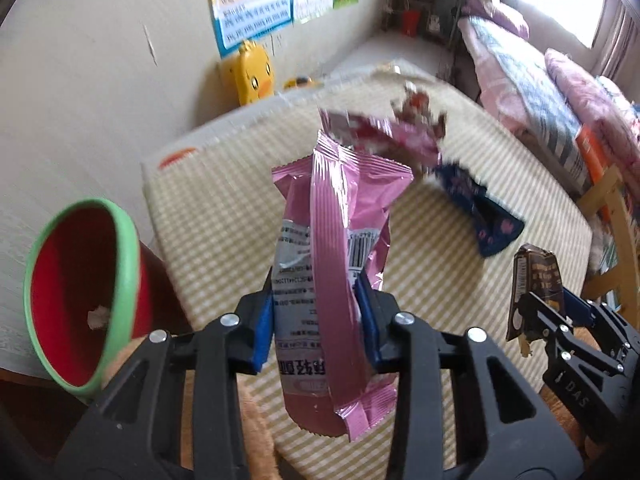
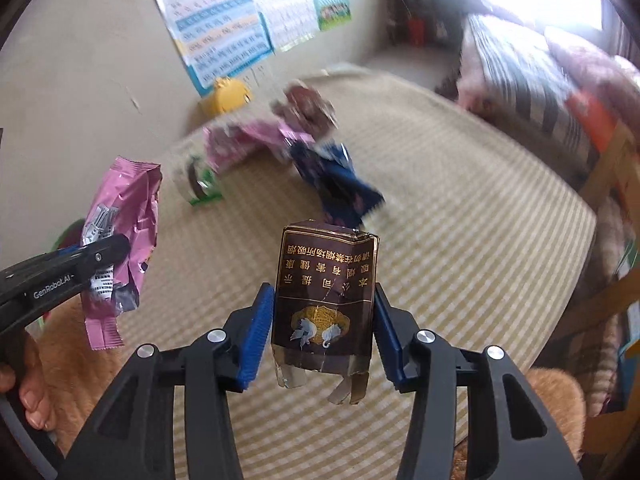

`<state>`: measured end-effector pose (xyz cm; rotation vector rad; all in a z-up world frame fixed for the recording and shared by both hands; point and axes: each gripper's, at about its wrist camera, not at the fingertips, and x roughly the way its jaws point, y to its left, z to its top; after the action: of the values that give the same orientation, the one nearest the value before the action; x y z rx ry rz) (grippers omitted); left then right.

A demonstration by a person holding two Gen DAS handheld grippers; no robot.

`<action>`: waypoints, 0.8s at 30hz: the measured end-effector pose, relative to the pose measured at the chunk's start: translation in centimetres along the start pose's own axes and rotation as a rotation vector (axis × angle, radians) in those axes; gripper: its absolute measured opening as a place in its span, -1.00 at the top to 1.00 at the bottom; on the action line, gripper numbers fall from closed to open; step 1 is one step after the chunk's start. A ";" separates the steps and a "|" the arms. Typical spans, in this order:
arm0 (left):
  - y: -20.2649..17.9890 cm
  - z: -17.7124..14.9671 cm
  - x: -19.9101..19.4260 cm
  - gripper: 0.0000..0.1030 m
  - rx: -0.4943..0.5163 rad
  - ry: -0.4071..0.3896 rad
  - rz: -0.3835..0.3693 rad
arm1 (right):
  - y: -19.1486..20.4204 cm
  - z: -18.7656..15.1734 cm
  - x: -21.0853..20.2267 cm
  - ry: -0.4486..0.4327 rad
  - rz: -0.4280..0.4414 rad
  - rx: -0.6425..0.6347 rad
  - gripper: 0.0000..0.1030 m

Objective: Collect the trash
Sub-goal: 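Carry the pink bag and brown box over the red bucket with both grippers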

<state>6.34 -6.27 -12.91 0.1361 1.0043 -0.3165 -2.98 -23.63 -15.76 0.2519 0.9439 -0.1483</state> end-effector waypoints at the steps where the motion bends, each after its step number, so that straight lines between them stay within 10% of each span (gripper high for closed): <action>1: 0.2 0.2 -0.4 0.32 -0.004 -0.013 0.000 | 0.6 0.5 -0.8 -0.019 0.003 -0.012 0.10; 24: 6.6 -0.2 -3.8 0.32 -0.127 -0.122 -0.006 | 9.1 3.3 -4.6 -0.095 0.047 -0.151 0.09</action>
<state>6.47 0.79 -10.01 -0.0018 0.9011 -0.2623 -0.95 -15.69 -8.83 0.1263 0.8495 -0.0449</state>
